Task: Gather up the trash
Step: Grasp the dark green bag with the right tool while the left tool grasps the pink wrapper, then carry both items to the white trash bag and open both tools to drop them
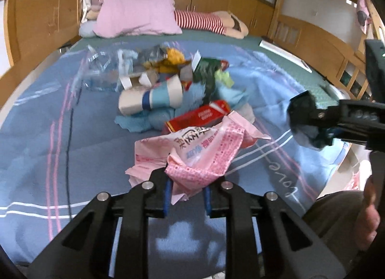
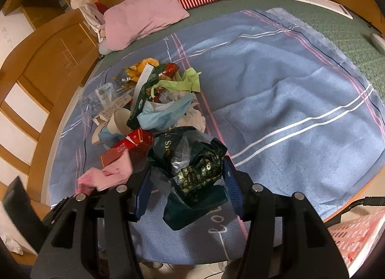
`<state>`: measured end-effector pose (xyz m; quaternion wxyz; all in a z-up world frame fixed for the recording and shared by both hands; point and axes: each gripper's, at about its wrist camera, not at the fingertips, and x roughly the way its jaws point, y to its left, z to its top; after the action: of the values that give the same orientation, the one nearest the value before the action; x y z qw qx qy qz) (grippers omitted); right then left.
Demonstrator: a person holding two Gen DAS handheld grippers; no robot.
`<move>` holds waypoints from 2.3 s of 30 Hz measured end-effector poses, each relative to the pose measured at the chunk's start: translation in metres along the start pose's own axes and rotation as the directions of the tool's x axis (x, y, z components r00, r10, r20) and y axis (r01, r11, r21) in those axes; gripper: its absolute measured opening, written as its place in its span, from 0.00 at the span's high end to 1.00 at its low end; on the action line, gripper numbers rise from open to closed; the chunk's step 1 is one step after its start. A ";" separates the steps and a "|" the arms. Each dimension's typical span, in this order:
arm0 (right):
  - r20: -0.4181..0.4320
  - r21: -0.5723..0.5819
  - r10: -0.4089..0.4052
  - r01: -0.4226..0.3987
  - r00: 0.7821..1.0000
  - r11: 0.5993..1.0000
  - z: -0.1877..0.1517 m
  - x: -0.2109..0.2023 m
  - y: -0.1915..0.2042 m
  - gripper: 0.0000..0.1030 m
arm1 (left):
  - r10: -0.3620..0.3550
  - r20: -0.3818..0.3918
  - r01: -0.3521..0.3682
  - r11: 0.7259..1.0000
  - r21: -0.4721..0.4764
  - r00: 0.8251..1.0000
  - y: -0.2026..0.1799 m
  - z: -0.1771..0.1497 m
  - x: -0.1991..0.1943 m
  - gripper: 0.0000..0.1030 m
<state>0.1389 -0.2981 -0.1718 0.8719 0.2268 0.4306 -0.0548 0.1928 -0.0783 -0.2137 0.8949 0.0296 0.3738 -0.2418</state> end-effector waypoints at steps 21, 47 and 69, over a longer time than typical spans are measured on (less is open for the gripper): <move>0.343 0.256 -0.385 0.309 0.857 0.916 -0.072 -0.250 -0.114 0.45 | -0.373 0.084 0.326 0.885 0.333 0.924 -0.215 0.017 -0.104 0.79; 0.361 0.495 -0.628 0.429 0.689 0.755 -0.187 -0.351 -0.179 0.45 | -0.379 -0.068 0.362 0.793 0.490 0.923 -0.392 -0.051 -0.120 0.74; 0.345 0.462 -0.593 0.418 0.728 0.782 -0.182 -0.338 -0.186 0.45 | -0.282 0.018 0.250 0.877 0.409 0.959 -0.363 -0.032 -0.119 0.28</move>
<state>-0.2581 -0.4165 -0.0701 0.8443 0.2302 0.2332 -0.4239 -0.0649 -0.3424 -0.1087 0.8415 0.1522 0.2816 -0.4351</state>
